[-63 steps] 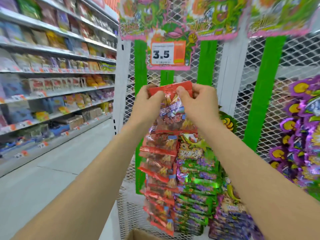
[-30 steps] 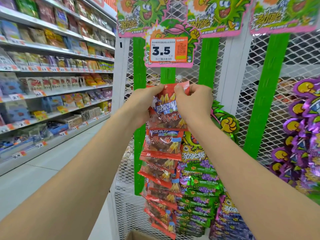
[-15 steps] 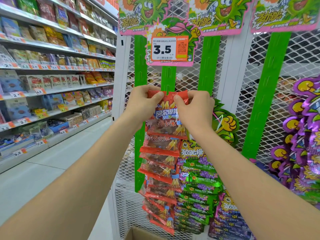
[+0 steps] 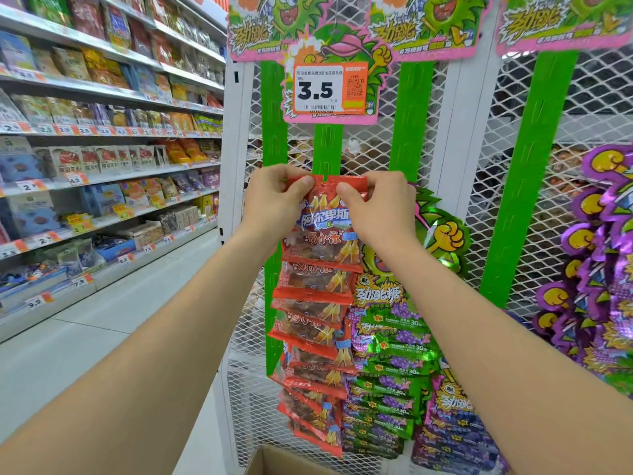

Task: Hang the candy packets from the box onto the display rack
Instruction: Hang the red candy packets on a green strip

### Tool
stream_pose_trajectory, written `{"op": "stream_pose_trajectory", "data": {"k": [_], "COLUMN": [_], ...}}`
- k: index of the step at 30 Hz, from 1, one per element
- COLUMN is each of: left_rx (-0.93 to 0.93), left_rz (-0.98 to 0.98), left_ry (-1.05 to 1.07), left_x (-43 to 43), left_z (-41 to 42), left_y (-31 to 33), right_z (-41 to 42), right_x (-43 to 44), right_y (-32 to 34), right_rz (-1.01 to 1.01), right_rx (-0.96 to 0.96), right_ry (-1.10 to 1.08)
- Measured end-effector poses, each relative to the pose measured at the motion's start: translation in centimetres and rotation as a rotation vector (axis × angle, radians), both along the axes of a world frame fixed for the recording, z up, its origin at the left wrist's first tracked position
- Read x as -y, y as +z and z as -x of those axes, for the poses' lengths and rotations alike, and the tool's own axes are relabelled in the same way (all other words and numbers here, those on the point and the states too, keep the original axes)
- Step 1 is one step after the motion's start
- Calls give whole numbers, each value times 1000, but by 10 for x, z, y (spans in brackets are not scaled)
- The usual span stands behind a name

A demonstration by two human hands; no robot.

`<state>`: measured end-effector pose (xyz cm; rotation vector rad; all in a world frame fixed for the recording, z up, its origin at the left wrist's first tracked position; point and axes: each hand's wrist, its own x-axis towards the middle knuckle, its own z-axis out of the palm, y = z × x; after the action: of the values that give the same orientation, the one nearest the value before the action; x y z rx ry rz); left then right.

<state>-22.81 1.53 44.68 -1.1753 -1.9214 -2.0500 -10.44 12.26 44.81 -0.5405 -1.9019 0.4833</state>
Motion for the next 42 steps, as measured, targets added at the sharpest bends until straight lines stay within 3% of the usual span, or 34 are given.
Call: {"op": "stream_pose_trajectory", "data": {"k": [25,28,32,34,36,39,42], "left_rx": [-20,-193,-397,-441,-440,-319,-211], "left_rz": [9,71,46,24,115,543,1013], "left_ry": [31,195,348,366,288,0,-278], "left_x": [2,5,29,44,58,70,72], "left_z": [-6,-9,-27,-40,-48,-47,-37], "left_y": [-4,-13,-60,-108,-168,-271,-373], "right_z": [1,-3,-31,-50,-67,-85,-99], "right_x": [10,10,32,51,65,69,60], "right_y": [-8,-19,-62,-105,-156,-237,-304], "right_rz": [58,25,-186,-219,-87,126,237], "right_rx": [-92,-142,-205,-103,165,787,1167], "right_ry": [-43,-61,41,180,307,430,536]}}
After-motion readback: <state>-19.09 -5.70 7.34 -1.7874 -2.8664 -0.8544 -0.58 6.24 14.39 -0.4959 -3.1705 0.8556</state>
